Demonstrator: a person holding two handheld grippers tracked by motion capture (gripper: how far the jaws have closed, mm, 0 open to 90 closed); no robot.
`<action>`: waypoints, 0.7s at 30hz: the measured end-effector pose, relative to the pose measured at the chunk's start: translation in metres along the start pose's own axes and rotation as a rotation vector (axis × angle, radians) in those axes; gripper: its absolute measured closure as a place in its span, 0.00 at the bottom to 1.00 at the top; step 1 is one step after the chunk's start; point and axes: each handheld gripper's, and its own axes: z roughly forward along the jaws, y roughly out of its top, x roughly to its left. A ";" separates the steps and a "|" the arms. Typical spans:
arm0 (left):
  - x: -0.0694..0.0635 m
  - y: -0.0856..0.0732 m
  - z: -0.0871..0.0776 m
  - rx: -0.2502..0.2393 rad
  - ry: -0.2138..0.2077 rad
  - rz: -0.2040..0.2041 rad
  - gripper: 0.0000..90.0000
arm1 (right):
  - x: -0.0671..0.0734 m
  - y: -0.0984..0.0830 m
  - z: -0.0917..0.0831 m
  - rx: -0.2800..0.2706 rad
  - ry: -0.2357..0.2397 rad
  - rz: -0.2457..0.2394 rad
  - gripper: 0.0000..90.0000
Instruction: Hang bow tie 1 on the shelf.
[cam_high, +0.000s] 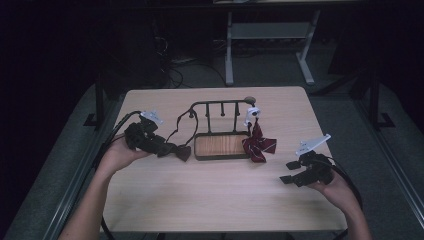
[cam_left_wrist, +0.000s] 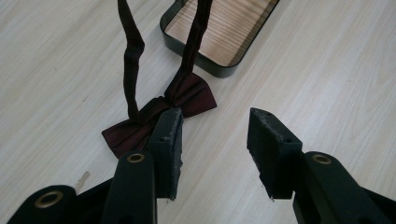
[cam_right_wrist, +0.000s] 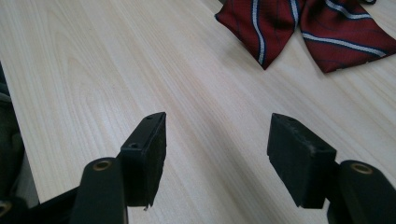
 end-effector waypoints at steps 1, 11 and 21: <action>-0.001 -0.001 0.000 -0.002 -0.001 -0.002 0.61 | 0.000 0.000 0.000 0.000 0.000 0.001 0.41; -0.007 -0.007 0.004 -0.002 -0.007 0.004 0.60 | -0.001 -0.001 0.000 0.002 0.000 0.004 0.41; -0.010 -0.017 0.014 0.018 -0.016 0.007 0.56 | -0.001 -0.002 0.002 0.008 0.003 0.009 0.41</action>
